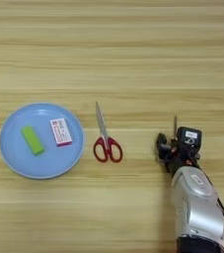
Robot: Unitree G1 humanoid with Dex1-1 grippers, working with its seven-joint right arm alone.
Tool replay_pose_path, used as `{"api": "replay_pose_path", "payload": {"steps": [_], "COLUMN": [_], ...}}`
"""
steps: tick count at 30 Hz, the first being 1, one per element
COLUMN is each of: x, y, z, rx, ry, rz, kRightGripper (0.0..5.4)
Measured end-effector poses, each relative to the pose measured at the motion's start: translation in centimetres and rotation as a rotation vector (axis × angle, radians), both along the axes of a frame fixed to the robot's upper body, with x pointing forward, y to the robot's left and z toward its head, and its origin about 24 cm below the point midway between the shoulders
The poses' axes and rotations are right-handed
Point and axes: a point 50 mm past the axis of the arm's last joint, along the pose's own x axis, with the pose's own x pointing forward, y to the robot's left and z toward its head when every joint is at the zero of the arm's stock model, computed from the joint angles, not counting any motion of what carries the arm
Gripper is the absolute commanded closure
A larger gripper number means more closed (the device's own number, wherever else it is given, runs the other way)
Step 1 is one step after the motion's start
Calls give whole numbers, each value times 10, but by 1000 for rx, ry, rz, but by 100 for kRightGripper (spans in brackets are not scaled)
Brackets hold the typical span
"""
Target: Move the objects on the table
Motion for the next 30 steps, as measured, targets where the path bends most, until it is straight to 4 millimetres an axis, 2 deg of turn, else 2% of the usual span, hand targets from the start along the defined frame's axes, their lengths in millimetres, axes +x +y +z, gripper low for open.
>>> {"api": "replay_pose_path", "payload": {"steps": [11,19,30], "x": [2,5,12], "y": [5,15,45], "z": [-1,1,0], "rx": [6,4,30], "ry": [0,-9,-21], "rz": [36,77,170], "kRightGripper": [446,450,450]}}
